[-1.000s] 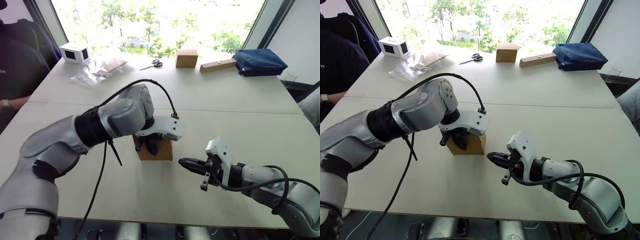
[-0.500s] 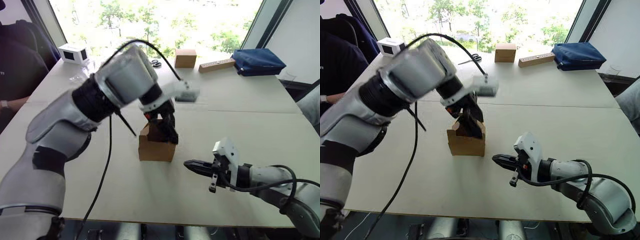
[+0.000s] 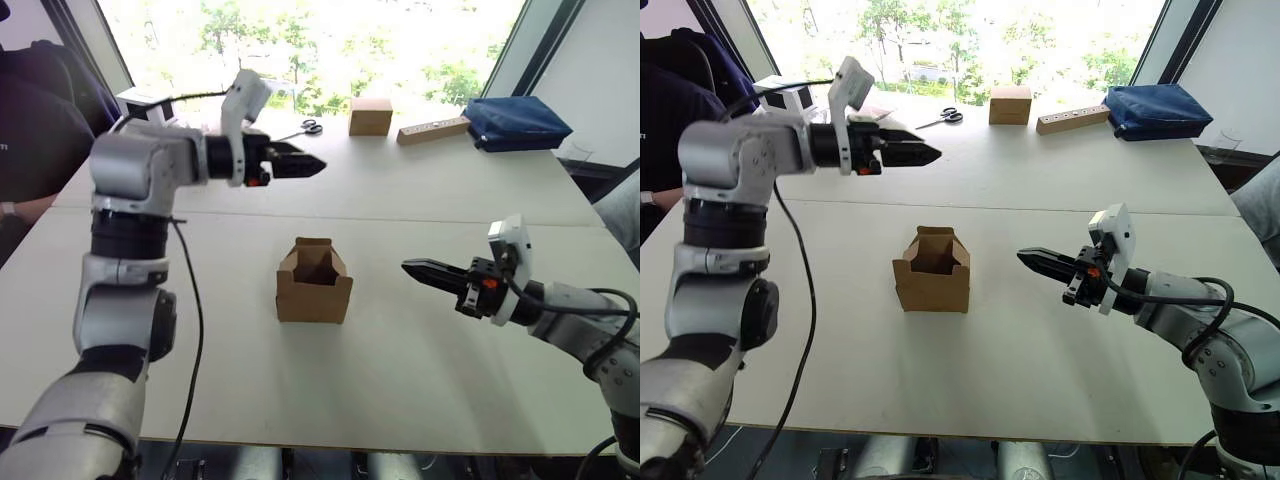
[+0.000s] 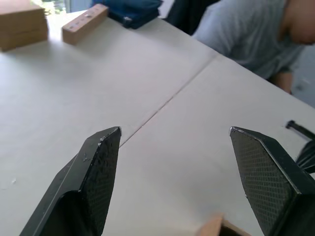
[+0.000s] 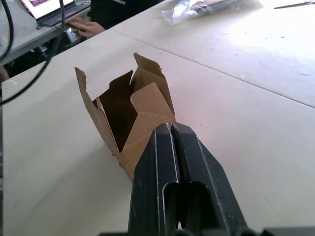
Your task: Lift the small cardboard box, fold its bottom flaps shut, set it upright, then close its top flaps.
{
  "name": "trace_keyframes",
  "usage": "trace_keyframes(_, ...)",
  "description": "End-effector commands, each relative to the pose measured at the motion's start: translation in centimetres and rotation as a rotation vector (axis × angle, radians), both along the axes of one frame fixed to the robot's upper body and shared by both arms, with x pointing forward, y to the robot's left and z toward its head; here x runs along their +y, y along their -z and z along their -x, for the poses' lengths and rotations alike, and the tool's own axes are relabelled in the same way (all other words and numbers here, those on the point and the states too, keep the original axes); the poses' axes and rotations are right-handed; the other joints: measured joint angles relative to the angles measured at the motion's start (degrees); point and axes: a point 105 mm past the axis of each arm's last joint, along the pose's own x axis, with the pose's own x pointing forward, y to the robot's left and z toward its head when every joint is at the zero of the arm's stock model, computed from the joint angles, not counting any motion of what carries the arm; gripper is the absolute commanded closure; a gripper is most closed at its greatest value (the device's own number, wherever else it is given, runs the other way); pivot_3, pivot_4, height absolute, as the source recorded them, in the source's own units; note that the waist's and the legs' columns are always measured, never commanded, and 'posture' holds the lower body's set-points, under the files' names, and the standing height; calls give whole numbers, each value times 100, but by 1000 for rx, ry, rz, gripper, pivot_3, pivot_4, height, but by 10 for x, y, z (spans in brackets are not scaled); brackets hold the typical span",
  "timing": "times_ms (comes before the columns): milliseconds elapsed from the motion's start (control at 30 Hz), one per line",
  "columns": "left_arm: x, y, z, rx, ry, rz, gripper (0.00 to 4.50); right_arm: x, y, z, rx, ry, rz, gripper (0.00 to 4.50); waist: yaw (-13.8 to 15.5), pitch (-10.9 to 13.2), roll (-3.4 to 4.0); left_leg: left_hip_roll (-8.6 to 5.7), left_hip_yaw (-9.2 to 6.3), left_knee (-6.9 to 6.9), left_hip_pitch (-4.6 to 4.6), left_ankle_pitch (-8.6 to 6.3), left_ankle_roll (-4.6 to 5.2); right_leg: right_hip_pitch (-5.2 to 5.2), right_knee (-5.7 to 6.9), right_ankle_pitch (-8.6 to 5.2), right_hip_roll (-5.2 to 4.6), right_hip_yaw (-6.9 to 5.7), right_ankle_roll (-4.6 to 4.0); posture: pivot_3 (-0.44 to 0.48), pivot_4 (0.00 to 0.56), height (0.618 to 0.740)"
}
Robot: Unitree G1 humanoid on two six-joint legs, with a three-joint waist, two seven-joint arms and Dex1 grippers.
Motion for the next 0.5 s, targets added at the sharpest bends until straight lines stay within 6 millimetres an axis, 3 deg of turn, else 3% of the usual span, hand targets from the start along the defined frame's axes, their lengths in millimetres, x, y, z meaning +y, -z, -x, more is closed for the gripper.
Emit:
trace_keyframes(33,37,2,17,-70,-50,59,1999,-3,-11,-10,-64,-18,39,4500,-9,0,-1,-1,1,0,1,0,-1,0,1,0,-3,2,0,0,150,740)
trace_keyframes(133,62,24,39,-78,-30,91,3049,4,-10,-15,-68,-92,99,4500,-69,-1,0,0,-2,-1,4,2,-4,1,5,-1,-2,-3,-2,0,150,740)
trace_keyframes(233,59,37,55,-65,34,80,4389,11,-9,-22,-87,-124,125,4500,14,0,-3,0,-10,-1,1,3,-5,5,2,-1,-4,-14,-2,0,150,740)
trace_keyframes(367,45,52,71,-62,123,-22,4458,18,-9,-24,-87,-161,183,4500,64,0,-3,-15,-8,1,3,1,-2,10,0,1,-20,-17,-4,0,150,740)
trace_keyframes(500,37,57,75,-58,157,-49,4458,30,-9,-20,-112,-215,219,4500,50,0,-3,-18,-8,1,2,2,-4,13,-4,1,-22,-17,-4,0,150,740)
